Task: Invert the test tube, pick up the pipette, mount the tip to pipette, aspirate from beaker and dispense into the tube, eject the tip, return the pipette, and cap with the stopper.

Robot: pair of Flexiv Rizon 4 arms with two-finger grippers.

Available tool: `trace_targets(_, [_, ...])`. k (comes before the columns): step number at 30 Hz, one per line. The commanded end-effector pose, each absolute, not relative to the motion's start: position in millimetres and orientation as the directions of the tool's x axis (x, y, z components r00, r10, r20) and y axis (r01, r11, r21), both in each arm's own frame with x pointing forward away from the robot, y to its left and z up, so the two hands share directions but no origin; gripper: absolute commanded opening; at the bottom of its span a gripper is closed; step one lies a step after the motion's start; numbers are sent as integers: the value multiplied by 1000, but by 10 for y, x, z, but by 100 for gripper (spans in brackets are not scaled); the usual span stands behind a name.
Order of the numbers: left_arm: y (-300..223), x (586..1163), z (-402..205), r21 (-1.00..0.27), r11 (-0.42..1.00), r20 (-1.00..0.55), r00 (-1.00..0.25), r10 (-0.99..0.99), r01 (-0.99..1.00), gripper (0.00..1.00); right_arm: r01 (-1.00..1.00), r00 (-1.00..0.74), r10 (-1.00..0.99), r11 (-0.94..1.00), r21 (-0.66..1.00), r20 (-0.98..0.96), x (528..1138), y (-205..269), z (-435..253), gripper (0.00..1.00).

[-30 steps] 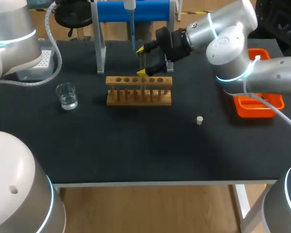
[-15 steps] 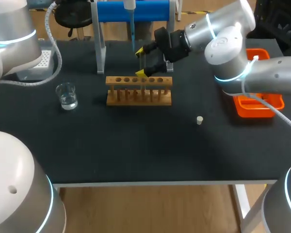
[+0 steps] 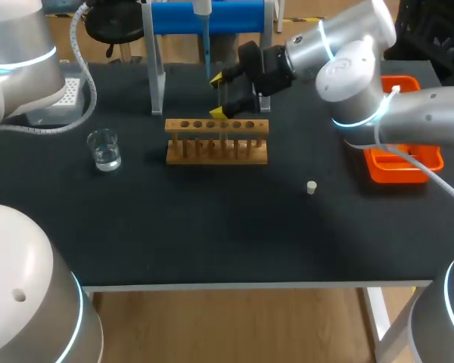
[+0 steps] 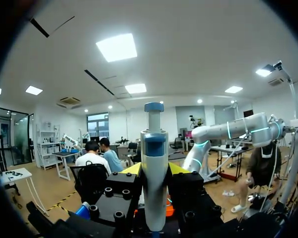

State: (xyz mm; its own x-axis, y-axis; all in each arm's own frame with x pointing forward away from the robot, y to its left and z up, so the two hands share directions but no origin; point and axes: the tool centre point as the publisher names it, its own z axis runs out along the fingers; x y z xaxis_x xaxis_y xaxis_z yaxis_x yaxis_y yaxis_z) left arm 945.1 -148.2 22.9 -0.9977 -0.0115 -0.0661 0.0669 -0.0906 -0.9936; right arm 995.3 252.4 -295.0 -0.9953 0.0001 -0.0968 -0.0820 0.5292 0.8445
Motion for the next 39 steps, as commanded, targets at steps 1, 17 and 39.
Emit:
trace_targets(1, [-1481,9463,237,-994,-89,-65,-998,-9,66,0,-90,-994,5,528,844,-109,9923,2552,-2943,100])
trace_targets(17, [-1481,9463,237,-994,-89,-65,-998,-9,66,0,-100,-992,9,528,843,-123,9895,2563,-2946,100])
trace_targets(39, [-1481,9463,237,-994,-89,-65,-998,-9,66,0,-99,-992,14,526,845,-124,9900,2517,-2951,100])
